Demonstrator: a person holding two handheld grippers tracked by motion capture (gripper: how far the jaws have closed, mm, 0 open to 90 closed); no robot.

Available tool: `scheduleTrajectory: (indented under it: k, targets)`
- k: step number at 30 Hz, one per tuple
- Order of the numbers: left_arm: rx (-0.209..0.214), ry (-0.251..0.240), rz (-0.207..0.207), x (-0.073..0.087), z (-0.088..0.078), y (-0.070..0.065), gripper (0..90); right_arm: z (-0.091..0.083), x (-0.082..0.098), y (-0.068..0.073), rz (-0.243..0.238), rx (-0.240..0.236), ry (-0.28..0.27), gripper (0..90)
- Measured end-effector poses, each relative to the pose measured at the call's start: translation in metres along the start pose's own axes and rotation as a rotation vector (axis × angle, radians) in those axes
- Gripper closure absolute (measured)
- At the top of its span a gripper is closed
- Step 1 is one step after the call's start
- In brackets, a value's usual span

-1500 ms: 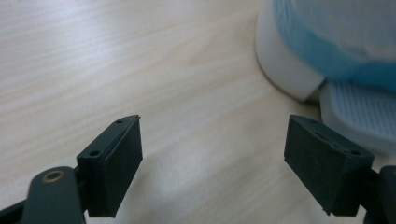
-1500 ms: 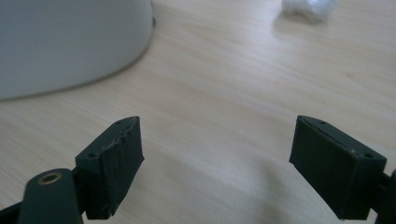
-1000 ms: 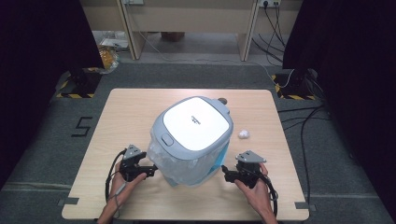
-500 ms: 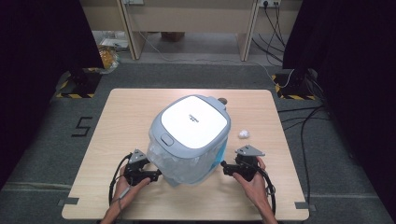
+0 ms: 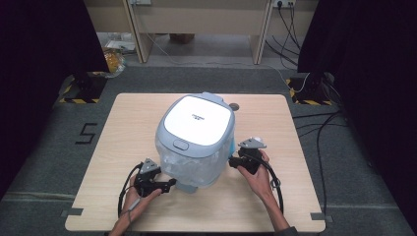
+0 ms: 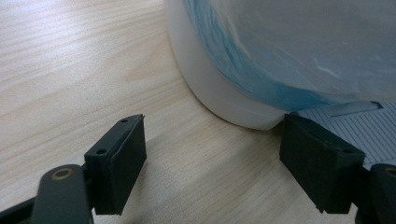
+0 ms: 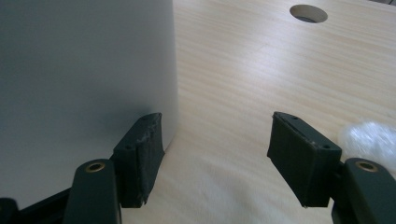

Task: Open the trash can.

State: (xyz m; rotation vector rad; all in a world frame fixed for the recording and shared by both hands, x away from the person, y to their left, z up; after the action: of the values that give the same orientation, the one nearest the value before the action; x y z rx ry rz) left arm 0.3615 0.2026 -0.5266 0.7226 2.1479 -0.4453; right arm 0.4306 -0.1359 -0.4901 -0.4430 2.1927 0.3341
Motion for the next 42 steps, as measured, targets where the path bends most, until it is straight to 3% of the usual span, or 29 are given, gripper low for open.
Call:
scheduleTrajectory:
  k: [2, 7, 8, 14, 19, 24, 28, 30, 34, 36, 42]
  targets:
    - [-0.002, 0.007, 0.007, -0.001, 0.0, 0.0, 21.3, 0.007, -0.003, -0.003, 0.043, -0.023, -0.006, 34.8]
    - [0.001, 0.001, -0.001, -0.001, 0.002, 0.0, 20.0, 0.018, -0.01, -0.006, 0.054, -0.047, -0.007, 34.8]
    - [0.0, 0.004, 0.002, -0.002, 0.003, 0.0, 19.3, 0.023, -0.012, -0.006, 0.081, -0.059, -0.017, 35.3]
    - [-0.001, 0.008, -0.006, -0.003, 0.006, 0.002, 15.3, 0.033, -0.02, -0.005, 0.065, -0.067, -0.015, 36.9]
    - [-0.017, 0.011, -0.005, -0.005, 0.007, 0.005, 14.9, 0.041, -0.019, -0.009, 0.149, -0.124, -0.023, 37.4]
    - [-0.018, 0.004, -0.015, -0.007, 0.01, 0.007, 14.9, 0.047, -0.019, -0.012, 0.183, -0.145, -0.032, 37.0]
    - [-0.022, -0.002, -0.007, -0.006, 0.009, 0.006, 18.2, 0.048, -0.024, -0.011, 0.143, -0.105, -0.023, 28.3]
    - [-0.015, -0.003, -0.005, -0.005, 0.005, 0.005, 19.7, 0.044, -0.026, -0.013, 0.157, -0.105, -0.031, 24.2]
    - [-0.009, -0.025, 0.0, -0.002, -0.007, 0.0, 19.2, 0.032, -0.025, -0.016, 0.098, -0.048, -0.019, 22.7]
    - [0.0, -0.036, -0.006, -0.001, -0.01, -0.002, 19.2, 0.029, -0.024, -0.016, 0.099, -0.045, -0.02, 22.5]
    - [0.062, -0.075, 0.014, 0.005, -0.023, -0.023, 23.1, 0.002, -0.012, -0.021, 0.048, -0.003, -0.022, 21.0]
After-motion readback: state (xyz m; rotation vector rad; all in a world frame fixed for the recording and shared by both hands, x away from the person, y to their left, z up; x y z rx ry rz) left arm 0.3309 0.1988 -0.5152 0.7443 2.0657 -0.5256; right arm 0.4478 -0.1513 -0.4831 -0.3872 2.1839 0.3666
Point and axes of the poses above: each handheld gripper's, and its own axes: z roughly forward along the jaws, x roughly out of its underside, y roughly to its left, the point moved 1 cm from there along z, roughly forward along the jaws, and after that the axes turned 7 degrees about z, right-handed, at the moved point
